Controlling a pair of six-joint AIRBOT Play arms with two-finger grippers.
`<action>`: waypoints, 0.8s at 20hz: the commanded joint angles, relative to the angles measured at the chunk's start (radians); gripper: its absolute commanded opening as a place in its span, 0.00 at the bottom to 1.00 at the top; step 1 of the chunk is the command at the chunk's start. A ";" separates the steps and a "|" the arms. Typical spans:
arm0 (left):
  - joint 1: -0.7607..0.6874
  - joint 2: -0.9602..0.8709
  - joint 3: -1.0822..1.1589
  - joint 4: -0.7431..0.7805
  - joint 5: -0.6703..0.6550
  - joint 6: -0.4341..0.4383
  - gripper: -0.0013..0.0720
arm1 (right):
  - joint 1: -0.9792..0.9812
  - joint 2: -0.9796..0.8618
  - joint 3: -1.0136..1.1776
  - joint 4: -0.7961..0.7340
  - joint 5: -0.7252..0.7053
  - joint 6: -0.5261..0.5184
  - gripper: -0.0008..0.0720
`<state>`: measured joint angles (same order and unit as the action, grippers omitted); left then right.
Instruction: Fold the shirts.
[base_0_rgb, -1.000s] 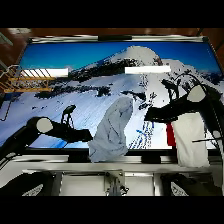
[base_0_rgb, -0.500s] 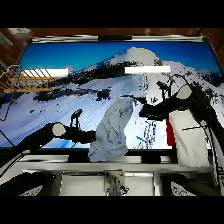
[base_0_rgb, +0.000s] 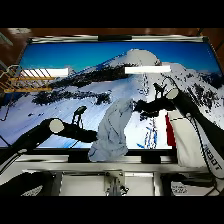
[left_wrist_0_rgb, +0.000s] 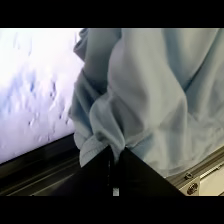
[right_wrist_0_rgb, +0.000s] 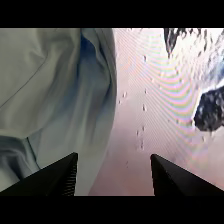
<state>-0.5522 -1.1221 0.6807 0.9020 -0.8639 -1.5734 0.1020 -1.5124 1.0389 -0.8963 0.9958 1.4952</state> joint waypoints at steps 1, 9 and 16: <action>0.003 0.060 0.011 0.019 -0.021 0.017 0.07 | 0.000 -0.080 0.000 0.108 -0.016 -0.073 0.79; 0.074 0.150 0.054 0.051 -0.039 0.018 0.07 | 0.101 -0.126 0.001 0.173 -0.144 -0.061 0.78; 0.154 0.150 0.412 0.228 -0.062 0.047 0.07 | 0.025 0.005 0.088 0.170 -0.101 -0.304 0.10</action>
<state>-0.4351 -0.9749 0.9401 1.0309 -0.9096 -1.5352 0.1616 -1.5772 1.0782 -0.7311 0.8661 1.3182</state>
